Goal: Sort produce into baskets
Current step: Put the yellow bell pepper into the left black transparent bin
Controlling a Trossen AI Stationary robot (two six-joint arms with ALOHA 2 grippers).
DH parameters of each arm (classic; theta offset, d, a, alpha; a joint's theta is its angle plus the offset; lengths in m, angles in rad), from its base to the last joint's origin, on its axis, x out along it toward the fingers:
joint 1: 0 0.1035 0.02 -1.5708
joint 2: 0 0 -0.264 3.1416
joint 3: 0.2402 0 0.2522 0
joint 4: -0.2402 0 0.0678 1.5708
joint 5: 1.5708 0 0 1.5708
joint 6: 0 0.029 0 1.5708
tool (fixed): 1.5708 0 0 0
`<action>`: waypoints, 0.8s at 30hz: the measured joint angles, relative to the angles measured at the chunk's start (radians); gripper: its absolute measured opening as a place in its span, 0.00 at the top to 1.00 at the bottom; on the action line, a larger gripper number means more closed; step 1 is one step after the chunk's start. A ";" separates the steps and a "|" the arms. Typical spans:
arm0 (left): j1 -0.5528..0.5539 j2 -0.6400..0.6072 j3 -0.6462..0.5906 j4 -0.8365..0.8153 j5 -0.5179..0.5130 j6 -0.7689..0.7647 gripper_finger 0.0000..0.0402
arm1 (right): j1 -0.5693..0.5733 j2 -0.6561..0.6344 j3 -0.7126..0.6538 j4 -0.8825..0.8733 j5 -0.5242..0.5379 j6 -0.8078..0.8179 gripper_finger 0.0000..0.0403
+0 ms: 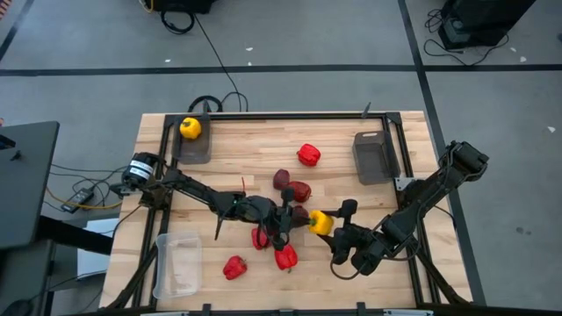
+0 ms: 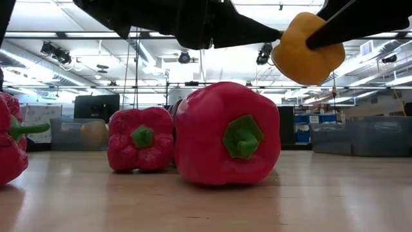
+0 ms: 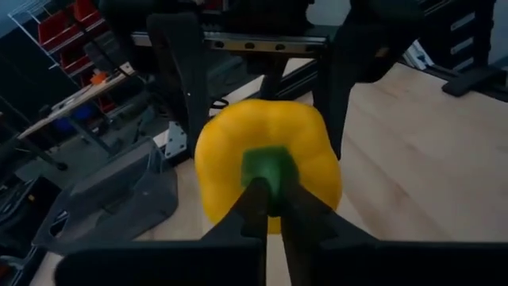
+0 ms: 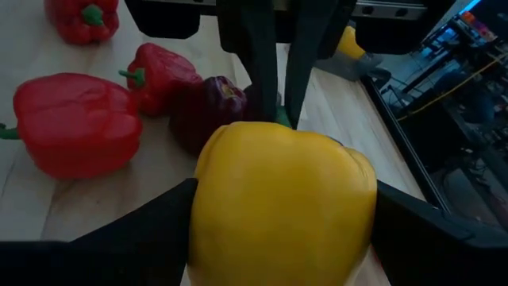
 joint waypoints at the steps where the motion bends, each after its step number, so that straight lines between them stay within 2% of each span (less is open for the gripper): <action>1: 0.001 0.000 0.000 0.000 0.000 0.000 0.96 | 0.000 0.000 0.000 0.002 0.001 0.000 0.18; 5: -0.002 0.000 0.000 0.012 -0.058 -0.026 0.96 | -0.001 0.000 -0.001 0.015 0.013 0.008 0.13; 9: 0.004 0.002 0.032 -0.026 -0.078 -0.063 0.97 | -0.005 -0.001 0.001 0.026 0.031 0.041 0.04; 12: 0.007 -0.003 0.073 -0.104 -0.095 -0.074 0.97 | -0.015 -0.003 0.001 0.015 0.029 0.076 0.03; 18: 0.015 -0.087 0.209 -0.500 -0.198 -0.144 0.97 | -0.009 -0.011 0.001 0.007 0.048 0.151 0.03; 24: 0.029 -0.204 0.319 -0.942 -0.319 -0.285 1.00 | -0.021 -0.011 0.002 -0.068 -0.061 0.384 0.02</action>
